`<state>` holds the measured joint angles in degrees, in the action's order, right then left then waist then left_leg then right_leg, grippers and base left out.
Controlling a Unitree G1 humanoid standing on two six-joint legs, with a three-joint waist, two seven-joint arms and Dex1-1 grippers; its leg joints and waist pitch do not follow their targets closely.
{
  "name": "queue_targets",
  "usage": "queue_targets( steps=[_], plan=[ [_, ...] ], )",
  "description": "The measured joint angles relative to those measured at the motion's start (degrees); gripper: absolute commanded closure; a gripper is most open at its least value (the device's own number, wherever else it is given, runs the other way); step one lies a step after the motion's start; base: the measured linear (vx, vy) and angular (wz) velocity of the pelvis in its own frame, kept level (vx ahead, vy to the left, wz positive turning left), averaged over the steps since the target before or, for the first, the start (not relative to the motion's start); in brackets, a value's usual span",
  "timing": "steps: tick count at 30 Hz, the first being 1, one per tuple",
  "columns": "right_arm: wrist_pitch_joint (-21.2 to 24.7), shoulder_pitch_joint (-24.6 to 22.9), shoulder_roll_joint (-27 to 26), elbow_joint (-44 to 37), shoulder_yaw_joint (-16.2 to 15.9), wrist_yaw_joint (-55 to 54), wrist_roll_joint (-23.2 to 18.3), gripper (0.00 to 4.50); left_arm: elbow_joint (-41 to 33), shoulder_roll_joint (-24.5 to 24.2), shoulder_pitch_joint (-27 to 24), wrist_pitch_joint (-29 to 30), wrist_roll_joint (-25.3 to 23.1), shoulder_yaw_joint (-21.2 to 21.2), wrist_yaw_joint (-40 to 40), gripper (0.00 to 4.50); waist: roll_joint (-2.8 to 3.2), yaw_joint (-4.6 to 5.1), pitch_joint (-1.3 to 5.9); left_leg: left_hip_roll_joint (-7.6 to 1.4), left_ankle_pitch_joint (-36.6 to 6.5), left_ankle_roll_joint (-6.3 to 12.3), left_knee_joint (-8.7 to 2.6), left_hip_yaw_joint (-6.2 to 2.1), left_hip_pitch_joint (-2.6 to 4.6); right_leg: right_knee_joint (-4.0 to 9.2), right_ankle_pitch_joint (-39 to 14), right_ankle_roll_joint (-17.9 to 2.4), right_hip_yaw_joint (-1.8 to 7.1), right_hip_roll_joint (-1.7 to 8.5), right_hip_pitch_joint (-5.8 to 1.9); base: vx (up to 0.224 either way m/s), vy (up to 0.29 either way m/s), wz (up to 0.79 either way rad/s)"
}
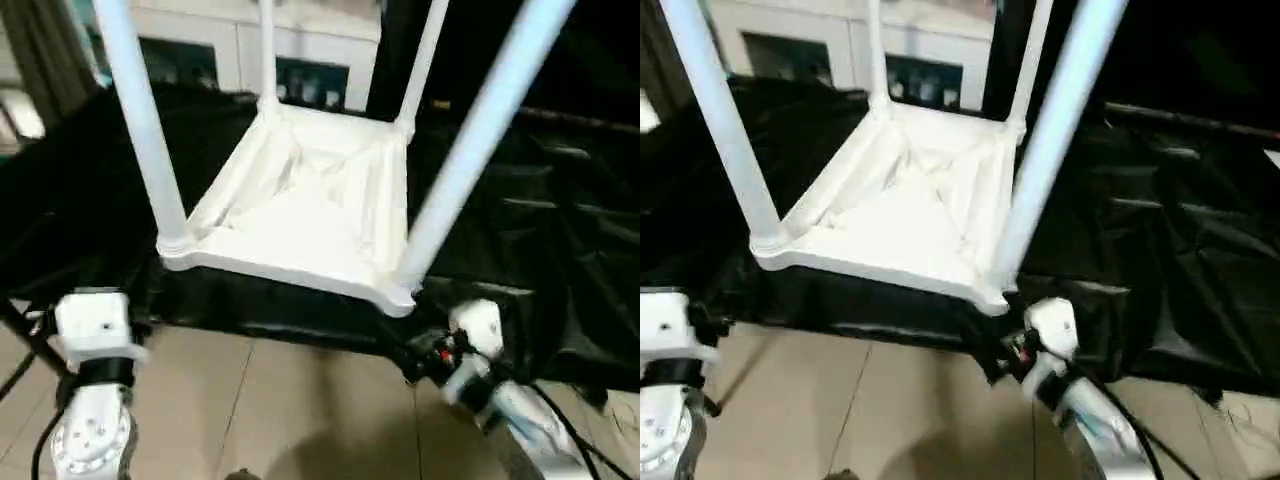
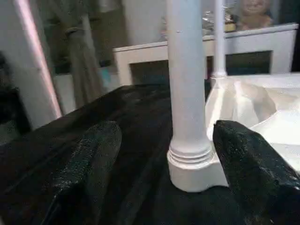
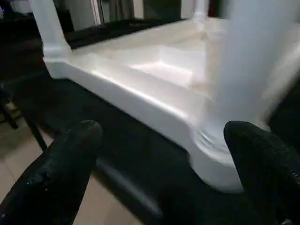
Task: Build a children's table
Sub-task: Rotate leg to tighten
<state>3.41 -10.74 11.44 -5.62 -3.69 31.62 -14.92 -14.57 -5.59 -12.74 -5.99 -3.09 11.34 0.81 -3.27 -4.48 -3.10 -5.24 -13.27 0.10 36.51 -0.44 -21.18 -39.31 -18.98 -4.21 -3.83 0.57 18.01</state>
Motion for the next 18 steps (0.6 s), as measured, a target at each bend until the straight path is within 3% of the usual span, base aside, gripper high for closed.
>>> queue_targets(
  steps=[1, 2, 3, 4, 5, 6, 9, 11, 14, 18],
  plan=[
    [-0.1, -0.9, 0.3, 0.0, 1.3, -0.5, -0.1, 0.0, 0.3, 0.1, -0.2, -0.3, -0.1, -0.7, 0.0, 0.84, -0.18, -0.9, -0.12, -0.81, -1.0, 1.67, 2.97, 2.25, -0.47, 0.18, 0.1, 0.1, 0.13, -0.21, -0.45, 0.004, -0.209, 0.03],
    [-0.1, -1.4, 0.4, 0.0, 2.3, -1.0, -0.1, 0.0, 0.8, 0.1, -0.3, -0.3, -0.1, -1.2, 0.0, 0.84, -0.86, -1.42, -0.37, -0.65, -0.9, 1.53, 4.31, 3.74, -0.37, 0.37, 0.2, 0.4, 0.19, -0.22, -0.37, 0.006, -0.201, -0.02],
    [-0.1, -1.4, 0.5, -0.3, 3.3, -1.5, -0.2, 0.0, 1.6, 0.0, 0.5, -0.2, -0.1, -1.6, 0.1, 0.84, -1.0, -1.87, -0.29, -0.35, -0.9, 1.48, 3.03, 4.84, 0.48, 0.57, 0.5, 0.5, 0.23, -0.44, 0.01, 0.006, -0.201, -0.02],
    [-0.1, -1.3, 0.5, -0.5, 3.7, -1.7, -0.1, 0.0, 2.3, -0.2, 1.3, 0.2, -0.1, -1.8, 0.2, 0.84, -0.8, -2.13, -0.3, -0.26, -0.9, 1.48, 1.7, 5.22, 1.01, 0.65, 0.8, 0.9, 0.2, -0.79, 0.19, -0.028, -0.164, 0.08],
    [-0.1, -0.7, 0.5, -0.6, 3.9, -2.1, -0.1, 0.0, 4.0, -0.9, 2.7, 0.8, -0.1, -1.8, 0.2, 0.84, 0.15, -2.23, 0.08, -0.65, -1.0, 0.35, -0.66, 5.21, 1.69, 0.9, 1.1, 0.6, -0.24, -1.68, 0.47, -0.019, -0.11, 0.08],
    [-0.3, -0.4, 0.6, -0.9, 3.4, -2.3, 0.1, 0.0, 5.9, -1.5, 3.8, 0.6, 0.0, -1.6, 0.8, 0.84, 0.02, -2.17, 0.07, -1.22, -0.4, -0.51, -1.25, 5.37, 1.66, 1.36, 1.4, 0.7, -0.48, -2.01, 0.52, -0.019, -0.11, 0.08],
    [-2.0, 0.1, 0.5, -1.0, 3.1, -3.5, 1.7, 0.0, 7.7, -2.3, 4.8, 1.1, 2.8, -1.7, 4.7, 0.84, 0.03, -1.9, 0.32, -2.47, 0.2, -1.78, -1.67, 5.62, 1.31, 2.17, 1.9, 1.0, -1.57, -2.13, 0.7, -0.003, -0.022, 0.02],
    [-2.5, 1.9, 0.3, -0.1, 3.7, -5.3, 2.3, 0.0, 8.7, -3.0, 6.0, 1.1, 4.5, -1.9, 7.3, 0.84, -0.2, -1.84, 0.28, -2.66, 0.3, -2.0, -1.68, 6.22, 1.01, 2.21, 2.2, 0.1, -1.59, -1.99, 0.86, 0.0, 0.0, 0.0],
    [-1.3, 4.4, -0.1, 0.1, 4.3, -6.6, 2.3, 0.0, 7.1, -1.2, 7.9, 2.3, 8.7, -2.2, 8.6, 0.84, -0.24, -1.75, 0.29, -2.77, 0.6, -2.47, -1.91, 7.23, 1.2, 2.34, 2.3, 0.2, -1.66, -1.35, 0.66, -0.004, 0.017, 0.02],
    [-0.7, 5.2, -2.6, 0.7, 2.9, -8.8, 3.9, 0.0, 6.5, -1.3, 8.4, 4.3, 8.1, -2.5, 7.1, 0.84, -0.87, -0.74, 0.37, -3.0, 0.7, -2.5, -1.94, 7.97, 1.1, 2.94, 2.8, -0.2, -1.64, -1.04, 0.7, -0.004, 0.026, 0.03]
  ],
)
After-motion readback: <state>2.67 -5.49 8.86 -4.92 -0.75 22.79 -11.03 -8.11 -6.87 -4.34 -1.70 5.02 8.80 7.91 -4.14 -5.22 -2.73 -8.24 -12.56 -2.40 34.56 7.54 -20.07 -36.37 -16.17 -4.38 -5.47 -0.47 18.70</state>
